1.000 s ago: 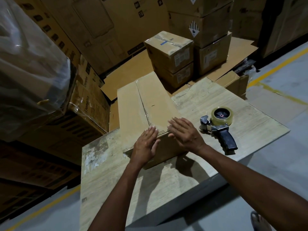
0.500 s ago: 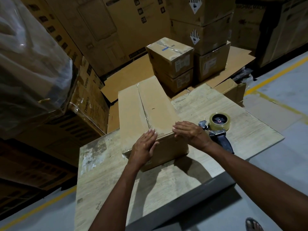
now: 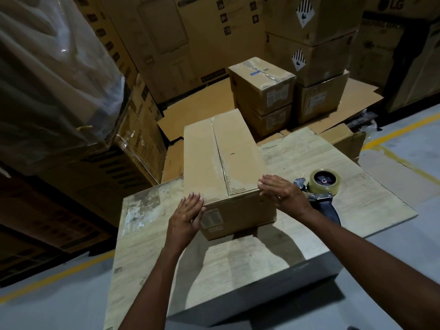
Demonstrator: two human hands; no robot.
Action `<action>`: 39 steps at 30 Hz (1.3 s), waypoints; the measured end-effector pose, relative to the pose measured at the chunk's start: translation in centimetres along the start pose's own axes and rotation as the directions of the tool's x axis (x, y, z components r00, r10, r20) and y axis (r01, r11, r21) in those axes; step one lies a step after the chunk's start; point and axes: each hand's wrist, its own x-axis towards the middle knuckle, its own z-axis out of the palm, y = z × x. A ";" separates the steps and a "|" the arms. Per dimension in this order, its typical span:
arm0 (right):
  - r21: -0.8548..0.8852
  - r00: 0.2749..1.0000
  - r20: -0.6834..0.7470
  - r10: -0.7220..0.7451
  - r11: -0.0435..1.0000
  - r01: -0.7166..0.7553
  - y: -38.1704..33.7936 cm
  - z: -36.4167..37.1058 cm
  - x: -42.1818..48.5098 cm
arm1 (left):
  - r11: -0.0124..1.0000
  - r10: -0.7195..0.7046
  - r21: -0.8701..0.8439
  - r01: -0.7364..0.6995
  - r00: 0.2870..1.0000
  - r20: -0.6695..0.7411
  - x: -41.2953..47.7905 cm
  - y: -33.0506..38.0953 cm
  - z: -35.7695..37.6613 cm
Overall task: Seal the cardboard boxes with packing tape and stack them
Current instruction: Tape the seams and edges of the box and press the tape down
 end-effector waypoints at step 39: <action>-0.120 0.977 0.208 0.041 0.993 -0.016 -8.8 8.3 6.0 | 0.578 -0.800 -0.525 0.625 0.560 -0.215 -1.9 2.8 -0.6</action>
